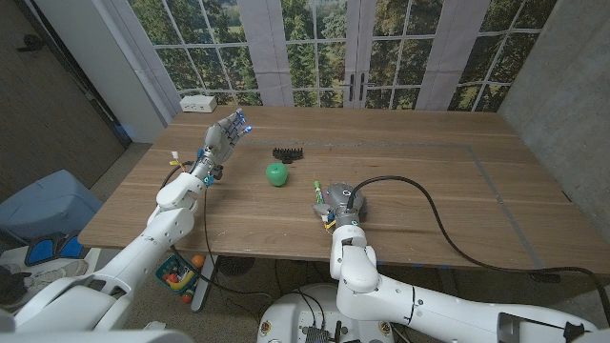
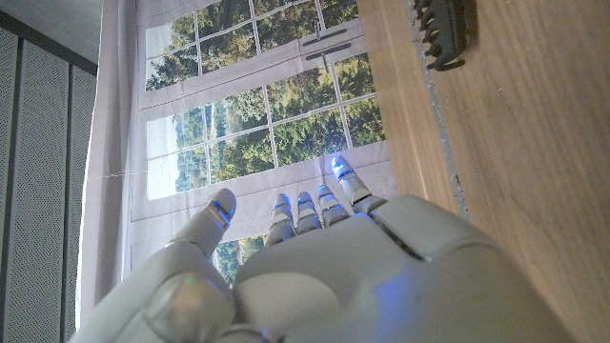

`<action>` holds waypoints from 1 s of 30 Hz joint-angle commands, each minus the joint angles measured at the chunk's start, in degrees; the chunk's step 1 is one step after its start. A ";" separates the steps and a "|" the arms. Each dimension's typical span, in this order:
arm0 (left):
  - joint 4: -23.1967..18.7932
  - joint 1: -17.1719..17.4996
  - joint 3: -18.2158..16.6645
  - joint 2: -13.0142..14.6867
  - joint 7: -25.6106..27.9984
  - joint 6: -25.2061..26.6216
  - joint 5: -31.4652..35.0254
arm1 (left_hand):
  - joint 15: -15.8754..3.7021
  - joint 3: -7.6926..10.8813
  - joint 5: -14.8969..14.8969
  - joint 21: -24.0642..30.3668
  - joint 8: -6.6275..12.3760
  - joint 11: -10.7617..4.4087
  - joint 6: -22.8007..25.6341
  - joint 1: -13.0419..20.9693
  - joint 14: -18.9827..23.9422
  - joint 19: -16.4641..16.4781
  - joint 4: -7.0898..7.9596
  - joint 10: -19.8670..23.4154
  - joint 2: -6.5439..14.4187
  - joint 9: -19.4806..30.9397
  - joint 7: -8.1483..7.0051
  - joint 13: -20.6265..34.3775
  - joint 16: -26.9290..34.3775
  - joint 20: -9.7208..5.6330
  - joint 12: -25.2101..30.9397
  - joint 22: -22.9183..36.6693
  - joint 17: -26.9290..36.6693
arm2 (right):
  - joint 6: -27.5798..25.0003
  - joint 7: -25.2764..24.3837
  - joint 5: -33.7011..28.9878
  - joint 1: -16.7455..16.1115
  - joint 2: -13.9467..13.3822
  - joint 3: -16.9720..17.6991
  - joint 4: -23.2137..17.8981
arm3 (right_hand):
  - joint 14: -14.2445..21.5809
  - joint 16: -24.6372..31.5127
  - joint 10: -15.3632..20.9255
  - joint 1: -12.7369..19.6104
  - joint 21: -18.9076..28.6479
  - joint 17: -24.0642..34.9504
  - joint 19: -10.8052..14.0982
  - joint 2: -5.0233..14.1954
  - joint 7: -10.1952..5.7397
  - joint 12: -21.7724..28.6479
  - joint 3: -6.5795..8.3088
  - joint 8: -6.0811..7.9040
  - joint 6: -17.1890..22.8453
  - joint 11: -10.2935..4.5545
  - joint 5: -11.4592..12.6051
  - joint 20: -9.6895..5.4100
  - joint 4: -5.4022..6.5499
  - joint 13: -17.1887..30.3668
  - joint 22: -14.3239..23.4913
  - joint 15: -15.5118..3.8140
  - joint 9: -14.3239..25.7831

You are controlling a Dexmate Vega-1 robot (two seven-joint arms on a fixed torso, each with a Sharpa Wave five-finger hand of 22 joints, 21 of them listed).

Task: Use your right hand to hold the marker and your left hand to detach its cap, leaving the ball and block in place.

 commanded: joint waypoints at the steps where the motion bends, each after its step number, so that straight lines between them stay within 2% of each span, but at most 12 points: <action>1: -0.63 0.46 -0.10 0.13 0.05 -0.05 -0.11 | -0.60 0.23 0.25 -0.38 0.15 -0.13 0.64 -0.50 0.34 0.23 -0.24 0.23 3.48 0.10 0.00 0.19 -0.20 -0.26 0.18 0.08 0.05 | -5.99 -2.34 2.74 2.76 0.44 -2.70 1.79 | 3.24 1.56 2.28 4.18 -0.19 0.67 0.83 3.16 -1.57 1.03 1.72 0.24 0.97 -1.81 0.18 -0.58 -0.70 0.81 0.18 -7.79 -0.15; 6: -1.02 0.66 -0.10 0.28 0.36 0.06 0.00 | -0.61 0.17 0.23 -0.55 0.18 -0.07 0.75 -0.51 0.35 0.30 -0.36 0.30 3.39 0.10 0.01 0.19 -0.22 -0.24 0.21 0.09 0.03 | -6.84 -4.36 4.70 2.99 0.53 -2.65 1.92 | 4.71 2.75 3.82 5.96 -0.11 1.40 1.23 5.11 -2.63 1.63 2.35 0.53 1.83 -2.72 -0.91 -1.46 -0.60 1.29 0.20 -8.97 -0.23; 7: -1.09 0.68 -0.08 0.33 0.37 0.11 0.03 | -0.61 0.17 0.22 -0.58 0.20 -0.06 0.80 -0.50 0.38 0.33 -0.38 0.36 3.38 0.10 -0.02 0.19 -0.21 -0.27 0.23 0.09 0.03 | -7.11 -4.82 4.92 3.12 0.55 -2.84 2.00 | 6.14 3.68 4.23 7.29 0.08 1.85 1.71 6.31 -3.39 1.67 2.91 0.82 2.61 -3.23 -1.74 -2.15 -0.80 1.50 0.23 -9.90 -0.28; 10: -1.21 0.70 -0.03 0.34 0.50 0.07 0.14 | -0.60 0.13 0.21 -0.68 0.23 -0.18 0.92 -0.51 0.42 0.41 -0.46 0.35 3.34 0.11 -0.05 0.19 -0.21 -0.30 0.22 0.09 0.02 | -7.75 -5.55 5.97 3.64 0.30 -3.25 1.74 | 7.55 4.98 4.96 8.46 0.32 2.69 2.26 7.08 -4.48 1.68 3.06 0.96 3.06 -3.98 -3.00 -2.89 -0.88 1.64 0.27 -10.08 -0.34; 11: -1.27 0.72 -0.03 0.34 0.55 0.06 0.16 | -0.63 0.13 0.21 -0.71 0.23 -0.16 0.94 -0.52 0.41 0.41 -0.45 0.39 3.36 0.11 -0.02 0.19 -0.21 -0.28 0.23 0.09 0.02 | -8.57 -5.73 6.16 4.08 0.51 -3.72 2.05 | 8.61 5.82 5.85 9.38 0.59 3.27 2.79 7.69 -6.42 1.44 3.28 1.45 4.35 -4.34 -4.04 -3.49 -0.93 1.22 0.31 -10.20 -0.40; 14: -1.26 0.65 0.03 0.30 0.51 -0.04 0.24 | -0.67 0.11 0.20 -0.81 0.26 -0.09 1.04 -0.48 0.45 0.46 -0.57 0.45 3.33 0.11 -0.10 0.19 -0.22 -0.29 0.25 0.09 0.00 | -9.66 -5.44 7.57 5.10 0.30 -4.33 1.88 | 10.74 7.00 8.21 10.36 0.94 3.88 3.43 8.68 -7.36 1.69 3.71 1.65 5.05 -4.39 -5.27 -4.24 -0.82 0.70 0.35 -10.17 -0.54; 18: -1.46 0.71 0.05 0.31 0.67 -0.03 0.27 | -0.66 0.07 0.19 -0.92 0.30 -0.09 1.17 -0.47 0.45 0.49 -0.65 0.47 3.33 0.11 -0.21 0.19 -0.23 -0.27 0.25 0.10 -0.01 | -9.66 -3.32 6.30 5.58 -0.02 -4.68 2.27 | 11.76 5.26 17.91 10.48 1.15 2.31 3.43 9.14 -7.91 3.34 4.61 2.54 8.40 -4.45 -7.49 -4.50 -0.42 -0.99 0.27 -9.75 -1.10; 19: -1.49 0.72 0.05 0.31 0.66 -0.04 0.26 | -0.69 0.06 0.18 -0.95 0.29 -0.10 1.18 -0.46 0.45 0.51 -0.67 0.45 3.33 0.11 -0.26 0.19 -0.23 -0.27 0.24 0.10 -0.02 | -9.66 -2.66 5.90 5.75 -0.09 -4.81 2.38 | 11.66 4.84 18.96 10.65 1.14 1.95 3.40 8.89 -7.80 3.35 4.73 2.84 9.36 -4.61 -7.67 -4.51 -0.59 -1.31 0.23 -9.83 -1.19; 21: -1.59 0.77 0.06 0.36 0.81 -0.01 0.33 | -0.66 0.05 0.18 -1.04 0.32 -0.06 1.29 -0.43 0.50 0.50 -0.77 0.46 3.33 0.12 -0.22 0.19 -0.23 -0.25 0.24 0.10 -0.04 | -9.66 -1.84 5.45 6.23 -0.31 -5.25 2.60 | 13.19 5.17 22.69 11.47 1.23 1.75 3.67 9.28 -7.88 3.55 5.18 4.19 13.18 -4.66 -7.93 -5.30 -0.78 -2.27 0.13 -10.15 -1.37; 23: -1.67 0.81 0.03 0.36 0.84 -0.01 0.29 | -0.66 0.00 0.16 -1.10 0.37 -0.10 1.45 -0.39 0.48 0.58 -0.87 0.41 3.32 0.12 -0.30 0.19 -0.25 -0.29 0.22 0.10 -0.05 | -9.66 -0.76 4.75 6.68 -0.35 -5.63 3.07 | 14.50 5.54 25.40 12.57 1.35 1.69 3.94 9.50 -8.15 3.56 5.58 5.58 16.79 -4.71 -8.00 -5.96 -1.11 -3.11 0.10 -10.44 -1.40; 26: -1.77 0.83 0.05 0.43 0.95 -0.01 0.37 | -0.64 -0.05 0.14 -1.20 0.39 -0.21 1.56 -0.35 0.46 0.61 -0.97 0.42 3.36 0.13 -0.31 0.19 -0.26 -0.26 0.22 0.10 -0.06 | -9.49 -0.57 5.58 7.50 -0.73 -6.10 3.52 | 15.81 6.11 27.81 14.16 1.56 1.89 4.35 9.52 -8.03 3.44 5.93 6.52 19.23 -4.68 -8.06 -6.87 -1.48 -3.96 0.10 -10.83 -1.47; 30: -2.16 0.91 0.07 0.70 1.45 0.12 0.69 | -0.71 -0.11 0.13 -1.36 0.42 -0.19 1.76 -0.28 0.53 0.68 -1.15 0.45 3.37 0.14 -0.31 0.19 -0.25 -0.24 0.23 0.11 -0.09 | -7.61 -3.59 7.22 6.93 -1.30 -5.19 3.89 | 18.69 7.33 30.17 15.91 2.19 2.56 5.48 9.12 -8.53 3.07 5.86 8.07 23.14 -4.42 -8.05 -7.86 -1.39 -4.94 0.20 -11.05 -1.54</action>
